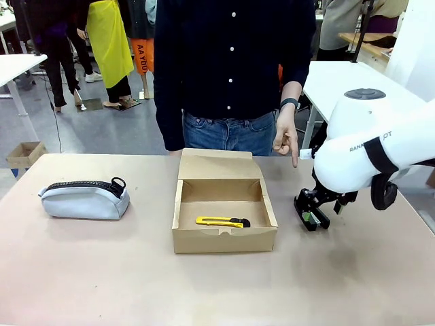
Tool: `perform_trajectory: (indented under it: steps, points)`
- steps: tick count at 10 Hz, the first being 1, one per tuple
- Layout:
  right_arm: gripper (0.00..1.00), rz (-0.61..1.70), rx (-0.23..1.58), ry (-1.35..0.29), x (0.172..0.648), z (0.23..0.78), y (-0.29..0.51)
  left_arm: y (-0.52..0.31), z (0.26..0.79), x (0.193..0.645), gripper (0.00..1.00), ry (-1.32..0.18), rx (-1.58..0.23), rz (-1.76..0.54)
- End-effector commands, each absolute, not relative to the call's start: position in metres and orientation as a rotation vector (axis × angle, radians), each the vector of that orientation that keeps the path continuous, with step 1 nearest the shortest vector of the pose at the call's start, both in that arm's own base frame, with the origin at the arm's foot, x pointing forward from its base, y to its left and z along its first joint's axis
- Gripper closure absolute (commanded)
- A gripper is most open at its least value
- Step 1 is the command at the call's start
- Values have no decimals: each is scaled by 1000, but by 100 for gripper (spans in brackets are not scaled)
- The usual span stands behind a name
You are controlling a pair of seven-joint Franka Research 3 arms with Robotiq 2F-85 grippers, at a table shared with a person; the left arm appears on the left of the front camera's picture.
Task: Pack the items into the box.
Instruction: Pick up the item indicated by the person and place it inside the Mailer Box.
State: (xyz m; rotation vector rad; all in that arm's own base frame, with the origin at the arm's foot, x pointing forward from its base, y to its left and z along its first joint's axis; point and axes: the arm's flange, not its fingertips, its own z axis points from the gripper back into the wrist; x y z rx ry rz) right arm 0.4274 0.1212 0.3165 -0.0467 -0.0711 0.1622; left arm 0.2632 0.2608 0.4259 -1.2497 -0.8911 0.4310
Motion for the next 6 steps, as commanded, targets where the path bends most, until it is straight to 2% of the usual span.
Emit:
perform_trajectory:
  steps: [1,6]
  points:
    - [0,150,-67,-86,439,305,126,260,426,263,0,-927,-1262,418]
    - [0,170,-33,-115,448,297,130,260,426,263,0,-927,-1262,418]
